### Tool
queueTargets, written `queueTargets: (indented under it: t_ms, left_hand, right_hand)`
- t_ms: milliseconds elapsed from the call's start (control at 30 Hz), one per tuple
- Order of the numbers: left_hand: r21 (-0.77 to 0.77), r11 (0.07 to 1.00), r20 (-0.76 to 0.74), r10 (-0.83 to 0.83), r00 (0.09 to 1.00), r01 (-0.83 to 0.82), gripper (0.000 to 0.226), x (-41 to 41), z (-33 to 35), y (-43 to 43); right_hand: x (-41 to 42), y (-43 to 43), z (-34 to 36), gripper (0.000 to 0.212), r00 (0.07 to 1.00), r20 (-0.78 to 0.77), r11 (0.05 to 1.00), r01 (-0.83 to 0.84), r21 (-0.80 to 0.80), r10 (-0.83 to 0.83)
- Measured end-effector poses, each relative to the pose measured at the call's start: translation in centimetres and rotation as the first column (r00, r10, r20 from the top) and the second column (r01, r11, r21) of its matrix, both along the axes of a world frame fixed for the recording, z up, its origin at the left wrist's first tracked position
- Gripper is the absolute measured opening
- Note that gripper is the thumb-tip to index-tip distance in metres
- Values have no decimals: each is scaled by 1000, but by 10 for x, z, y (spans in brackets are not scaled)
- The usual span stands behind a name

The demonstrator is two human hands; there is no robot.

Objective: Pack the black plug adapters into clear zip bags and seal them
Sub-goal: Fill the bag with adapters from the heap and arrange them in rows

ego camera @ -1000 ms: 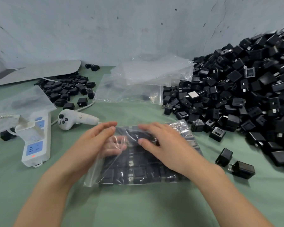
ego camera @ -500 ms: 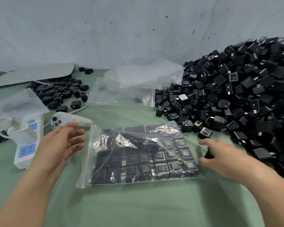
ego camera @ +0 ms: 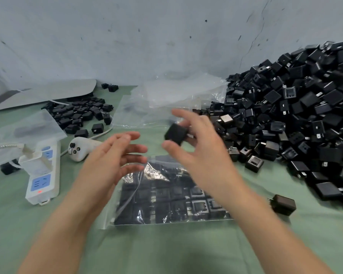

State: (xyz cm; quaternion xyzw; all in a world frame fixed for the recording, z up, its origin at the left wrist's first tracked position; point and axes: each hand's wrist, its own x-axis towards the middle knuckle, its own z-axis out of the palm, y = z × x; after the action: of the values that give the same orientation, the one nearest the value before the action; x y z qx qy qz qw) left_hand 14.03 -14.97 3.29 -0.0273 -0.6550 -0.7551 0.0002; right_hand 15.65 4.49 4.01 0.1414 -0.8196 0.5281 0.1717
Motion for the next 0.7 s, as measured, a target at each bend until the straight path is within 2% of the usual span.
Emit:
queueTargets:
  t_ms: [100,167,267,367,400,467,567,700]
  left_hand:
    - [-38,985,5,-166,986,166,33,9,0,11]
    - [-14,976,19,-219,976,219,39,13,-2,9]
    - [69,994,39,-87,995,84,43,6,-6,-12]
    - [51,979,43,195,980,-197,30,-3,-12,-52]
    - [19,963,36,269,962,-270,27,-4,-17,-65]
    - [-125,933,13,343,939,-339,34,-4,-29,-81]
    - [-410,855,-92,306,947,-316,42,-1,-48,-81]
    - [-500,819,-163,232,959,-283,44,-1,-59,-68]
  right_hand:
    - [2,-32,-14,57,991,-126,994,-37,101,49]
    - [1,-42,-21,60,983,-176,987,-21,158,49]
    - [-2,-43,-25,70,983,-161,969,-47,244,89]
    - [-8,-30,-29,62,990,-140,964,24,264,14]
    - [-11,-23,-31,58,992,-122,967,74,243,-45]
    - [-16,-9,-34,51,984,-86,963,172,207,-157]
    - [-19,4,-40,44,969,-28,944,244,224,-244]
    - [-14,5,-46,42,972,6,911,217,352,-234]
